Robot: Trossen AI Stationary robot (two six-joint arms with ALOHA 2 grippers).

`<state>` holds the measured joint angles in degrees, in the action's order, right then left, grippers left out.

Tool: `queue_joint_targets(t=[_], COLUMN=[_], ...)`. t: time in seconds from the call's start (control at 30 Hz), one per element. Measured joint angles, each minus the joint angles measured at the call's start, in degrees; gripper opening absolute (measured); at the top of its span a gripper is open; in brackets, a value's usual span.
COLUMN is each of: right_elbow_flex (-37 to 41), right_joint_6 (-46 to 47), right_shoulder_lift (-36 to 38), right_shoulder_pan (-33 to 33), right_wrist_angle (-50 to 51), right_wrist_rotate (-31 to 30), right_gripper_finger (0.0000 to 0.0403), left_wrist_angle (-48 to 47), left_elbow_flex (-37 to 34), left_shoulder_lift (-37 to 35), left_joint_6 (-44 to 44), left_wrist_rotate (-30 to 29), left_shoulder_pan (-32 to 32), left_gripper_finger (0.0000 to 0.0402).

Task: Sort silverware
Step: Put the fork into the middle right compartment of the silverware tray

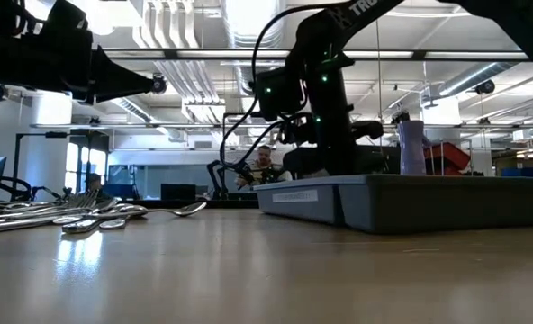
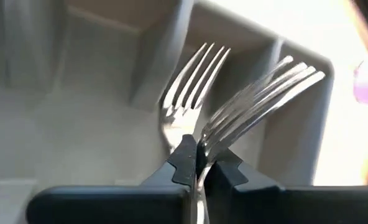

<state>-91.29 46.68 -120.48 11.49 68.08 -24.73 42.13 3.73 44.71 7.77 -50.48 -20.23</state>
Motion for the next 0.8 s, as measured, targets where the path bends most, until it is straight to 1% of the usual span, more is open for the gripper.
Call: queue_joint_targets(t=[0.1, 0.33, 0.47, 0.6, 0.7, 0.8], right_elbow_flex=[0.1, 0.5, 0.5, 0.5, 0.6, 1.6], right_joint_6=[0.3, 0.0, -0.2, -1.6, -1.2, -1.2], right_shoulder_lift=[-0.2, -0.4, -0.4, -0.2, 0.1, 0.0], right_shoulder_pan=[0.4, 0.7, 0.5, 0.5, 0.6, 1.0], right_wrist_angle=[1.1, -0.2, -0.3, 1.5, 3.2, 1.6], right_wrist_rotate=[-1.0, -1.0, -1.0, -1.5, -1.9, -1.9], right_gripper_finger=[0.0043, 0.0131, 0.0164, 0.0175, 0.0171, 0.0165], left_wrist_angle=[-0.3, -0.8, -1.2, -1.7, -2.6, -3.2], left_elbow_flex=[0.0, 0.0, 0.0, 0.0, 0.0, 0.0], left_shoulder_lift=[0.0, -0.1, 0.0, 0.0, 0.0, 0.0], left_joint_6=[0.0, 0.0, 0.0, 0.0, -0.3, -0.6], left_wrist_rotate=[0.0, 0.0, 0.0, 0.0, 0.0, 0.0], left_shoulder_pan=[0.0, 0.0, 0.0, 0.0, 0.0, 0.0], left_gripper_finger=[0.0155, 0.0155, 0.0155, 0.0155, 0.0155, 0.0155])
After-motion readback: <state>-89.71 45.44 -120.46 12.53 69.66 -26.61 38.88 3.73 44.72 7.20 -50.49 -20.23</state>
